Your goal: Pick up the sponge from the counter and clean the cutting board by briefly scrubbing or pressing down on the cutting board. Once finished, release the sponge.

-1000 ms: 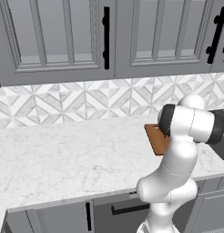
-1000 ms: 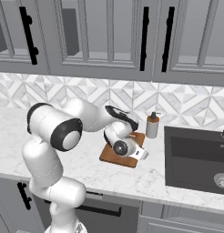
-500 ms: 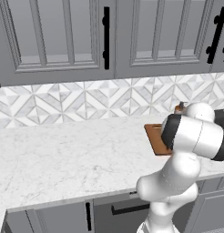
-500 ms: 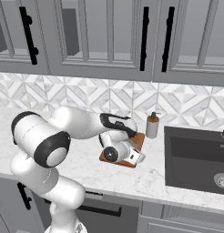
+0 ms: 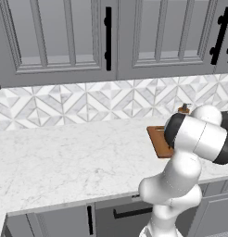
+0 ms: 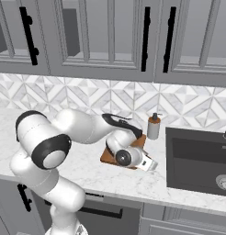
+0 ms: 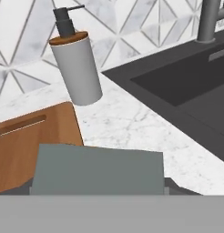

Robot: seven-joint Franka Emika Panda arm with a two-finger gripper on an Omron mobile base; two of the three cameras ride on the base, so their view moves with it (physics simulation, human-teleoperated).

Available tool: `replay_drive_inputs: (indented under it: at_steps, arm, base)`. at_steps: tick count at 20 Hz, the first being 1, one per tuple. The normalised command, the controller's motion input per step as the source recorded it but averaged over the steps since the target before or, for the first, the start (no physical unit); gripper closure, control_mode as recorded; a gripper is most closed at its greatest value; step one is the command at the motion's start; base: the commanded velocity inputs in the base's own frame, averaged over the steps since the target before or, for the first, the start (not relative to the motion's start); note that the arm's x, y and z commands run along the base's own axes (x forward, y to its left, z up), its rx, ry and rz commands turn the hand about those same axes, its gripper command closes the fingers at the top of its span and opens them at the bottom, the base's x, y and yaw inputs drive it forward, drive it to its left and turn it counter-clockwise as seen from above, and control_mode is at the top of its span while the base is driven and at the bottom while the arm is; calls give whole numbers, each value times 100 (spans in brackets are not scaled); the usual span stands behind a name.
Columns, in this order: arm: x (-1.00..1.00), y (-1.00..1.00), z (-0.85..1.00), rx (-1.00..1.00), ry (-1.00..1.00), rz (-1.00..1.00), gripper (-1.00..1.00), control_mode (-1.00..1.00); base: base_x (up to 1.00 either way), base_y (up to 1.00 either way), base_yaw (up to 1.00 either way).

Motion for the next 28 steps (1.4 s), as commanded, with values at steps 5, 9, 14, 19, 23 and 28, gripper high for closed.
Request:
replay_drive_inputs:
  at_steps: [5, 9, 14, 19, 23, 28]
  arm:
    - [-14, 2, 0, 0, 8, 1, 100, -100]
    - [-2, 2, -1, -2, 3, 0, 100, -100]
    - [15, 14, -17, -2, 0, 0, 100, -100]
    - [9, 63, -39, -7, 0, 0, 100, -100]
    - [18, 47, -40, -6, 0, 0, 100, -100]
    - [38, 5, -27, 0, -1, 0, 100, -100]
  base:
    - [0, 0, 0]
    - [0, 0, 0]
    - [0, 0, 0]
    - [0, 0, 0]
    - [0, 0, 0]
    - [0, 0, 0]
